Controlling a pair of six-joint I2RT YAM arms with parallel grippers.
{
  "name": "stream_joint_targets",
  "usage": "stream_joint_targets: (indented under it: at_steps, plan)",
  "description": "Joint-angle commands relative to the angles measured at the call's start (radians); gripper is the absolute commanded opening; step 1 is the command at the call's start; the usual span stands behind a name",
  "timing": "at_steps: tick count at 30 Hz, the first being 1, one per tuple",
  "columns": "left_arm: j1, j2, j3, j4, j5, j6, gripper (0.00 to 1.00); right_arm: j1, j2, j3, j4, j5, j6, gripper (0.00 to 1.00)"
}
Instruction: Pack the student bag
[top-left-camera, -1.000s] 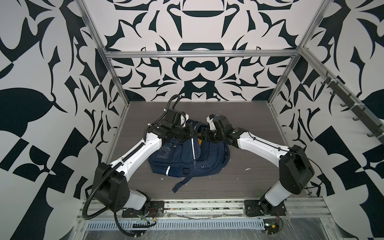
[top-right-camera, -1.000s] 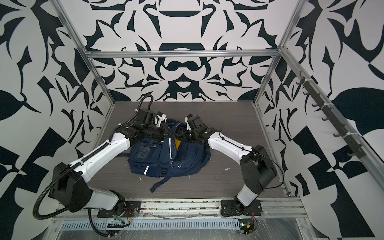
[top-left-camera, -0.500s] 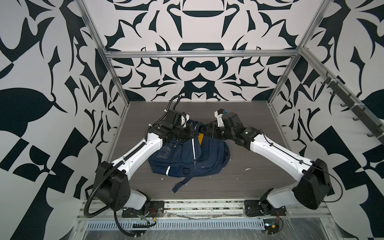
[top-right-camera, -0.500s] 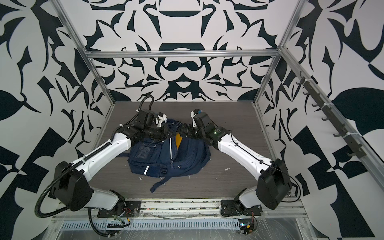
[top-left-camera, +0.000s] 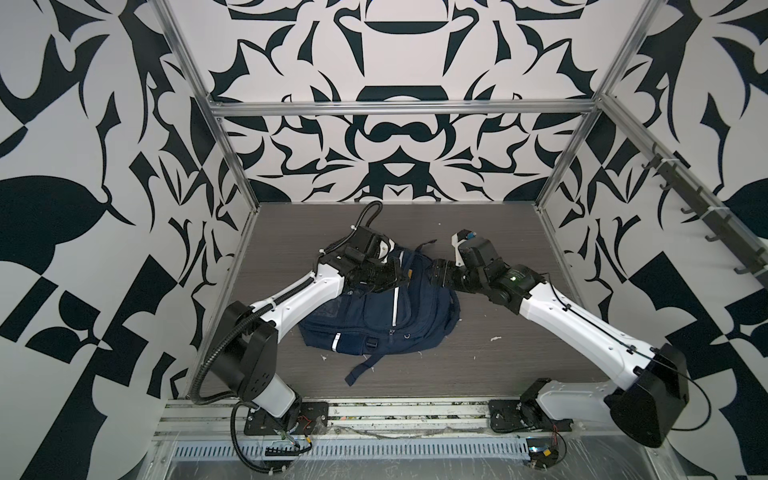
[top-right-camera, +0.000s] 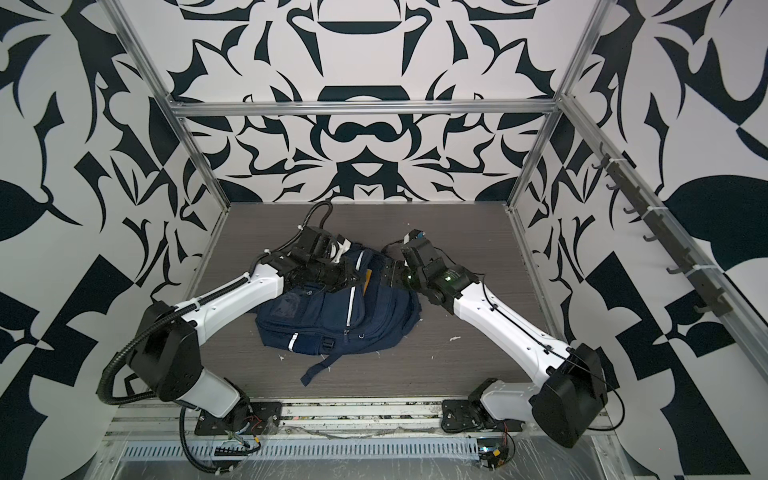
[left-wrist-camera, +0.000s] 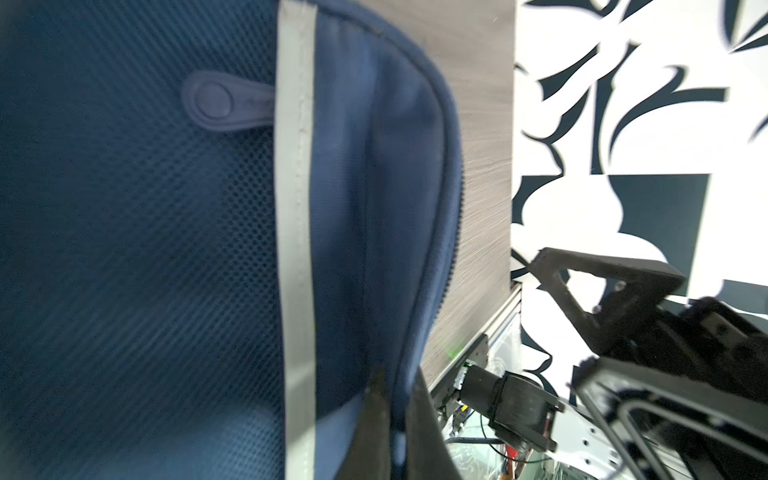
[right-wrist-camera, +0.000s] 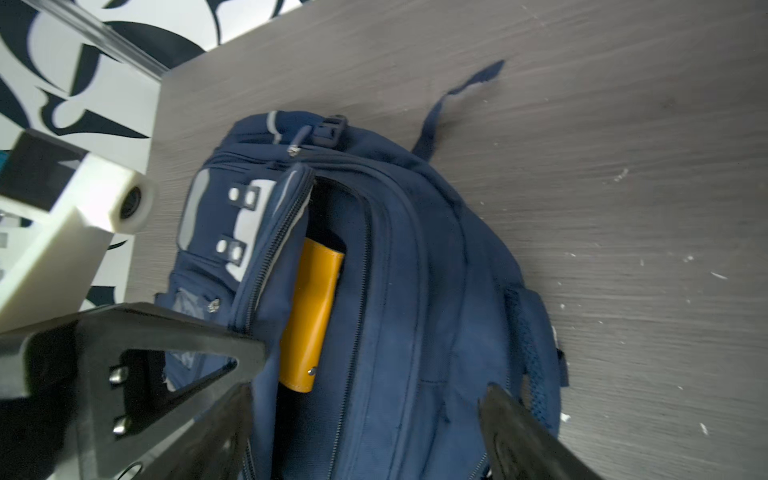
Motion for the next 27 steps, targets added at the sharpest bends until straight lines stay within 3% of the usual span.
stream_joint_targets:
  at_steps: [1,10,15,19,21,24,27]
  plan:
    - [-0.017,0.036,0.001,-0.025,-0.037,-0.010,0.01,-0.002,-0.028,-0.011,-0.011,0.033,0.034,0.89]
    - [-0.052,0.094,-0.016,-0.010,-0.054,-0.010,0.16,-0.029,-0.034,-0.030,-0.011,0.006,0.052,0.91]
    - [-0.062,0.111,0.019,-0.103,-0.092,0.017,0.37,-0.042,-0.027,-0.027,-0.005,-0.006,0.054,0.91]
    - [-0.062,0.076,0.027,-0.144,-0.129,0.034,0.41,-0.046,-0.007,-0.013,0.005,-0.023,0.054,0.91]
    - [-0.062,0.045,0.023,-0.147,-0.143,0.038,0.54,-0.046,0.005,-0.003,0.008,-0.027,0.054,0.92]
    - [-0.062,0.013,0.037,-0.182,-0.157,0.053,0.59,-0.046,0.017,0.006,0.006,-0.025,0.054,0.92]
    - [-0.062,-0.026,0.024,-0.187,-0.166,0.051,0.70,-0.046,0.029,0.016,0.005,-0.028,0.052,0.92]
